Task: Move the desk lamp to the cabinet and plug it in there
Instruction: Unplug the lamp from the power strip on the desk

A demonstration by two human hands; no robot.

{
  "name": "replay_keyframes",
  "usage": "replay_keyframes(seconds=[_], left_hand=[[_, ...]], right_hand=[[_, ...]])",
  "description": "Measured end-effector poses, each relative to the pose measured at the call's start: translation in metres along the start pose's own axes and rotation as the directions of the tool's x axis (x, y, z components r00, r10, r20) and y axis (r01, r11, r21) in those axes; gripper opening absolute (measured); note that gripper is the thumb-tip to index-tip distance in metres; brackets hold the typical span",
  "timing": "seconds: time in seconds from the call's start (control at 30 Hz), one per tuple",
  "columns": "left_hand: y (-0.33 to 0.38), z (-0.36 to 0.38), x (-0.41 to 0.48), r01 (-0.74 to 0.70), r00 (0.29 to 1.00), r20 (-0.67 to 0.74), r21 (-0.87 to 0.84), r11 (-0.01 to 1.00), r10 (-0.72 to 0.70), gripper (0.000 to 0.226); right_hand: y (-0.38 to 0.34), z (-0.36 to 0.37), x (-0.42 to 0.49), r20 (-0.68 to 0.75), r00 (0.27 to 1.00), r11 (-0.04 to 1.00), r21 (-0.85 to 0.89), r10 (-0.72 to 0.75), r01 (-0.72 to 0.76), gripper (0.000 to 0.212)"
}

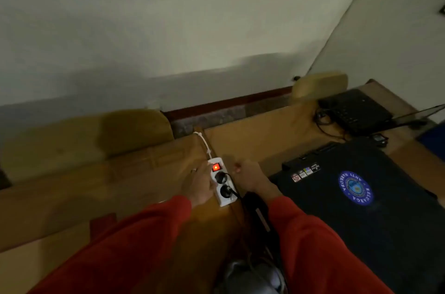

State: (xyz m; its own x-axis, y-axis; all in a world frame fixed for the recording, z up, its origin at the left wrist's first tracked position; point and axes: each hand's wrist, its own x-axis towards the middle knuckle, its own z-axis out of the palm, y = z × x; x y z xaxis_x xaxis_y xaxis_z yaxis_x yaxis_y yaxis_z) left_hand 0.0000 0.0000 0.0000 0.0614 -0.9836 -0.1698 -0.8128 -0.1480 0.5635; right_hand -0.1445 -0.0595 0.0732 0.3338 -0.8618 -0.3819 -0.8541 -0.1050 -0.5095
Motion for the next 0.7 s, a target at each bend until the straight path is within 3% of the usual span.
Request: replay_keyframes(seconds=[0.17,0.23,0.47,0.7], left_hand=[[-0.012,0.021,0.014,0.027,0.999,-0.047,0.048,0.998,-0.025,0.056],[-0.018,0.029,0.016,0.02,0.997,-0.072,0.072,0.997,-0.014,0.057],[-0.025,0.04,0.016,0.022,0.997,-0.082,0.098,0.995,-0.013,0.064],[-0.029,0.041,0.017,0.04,0.998,-0.052,0.112,0.993,-0.034,0.071]], right_hand=[[-0.005,0.018,0.029,0.096,0.995,0.999,-0.052,0.003,0.002,0.026],[-0.006,0.024,0.036,0.101,0.995,0.993,-0.114,-0.015,0.027,0.03],[-0.009,0.038,0.044,0.097,0.994,0.981,-0.18,-0.055,0.072,0.011],[-0.013,0.043,0.044,0.074,0.995,0.952,-0.295,-0.061,0.08,0.018]])
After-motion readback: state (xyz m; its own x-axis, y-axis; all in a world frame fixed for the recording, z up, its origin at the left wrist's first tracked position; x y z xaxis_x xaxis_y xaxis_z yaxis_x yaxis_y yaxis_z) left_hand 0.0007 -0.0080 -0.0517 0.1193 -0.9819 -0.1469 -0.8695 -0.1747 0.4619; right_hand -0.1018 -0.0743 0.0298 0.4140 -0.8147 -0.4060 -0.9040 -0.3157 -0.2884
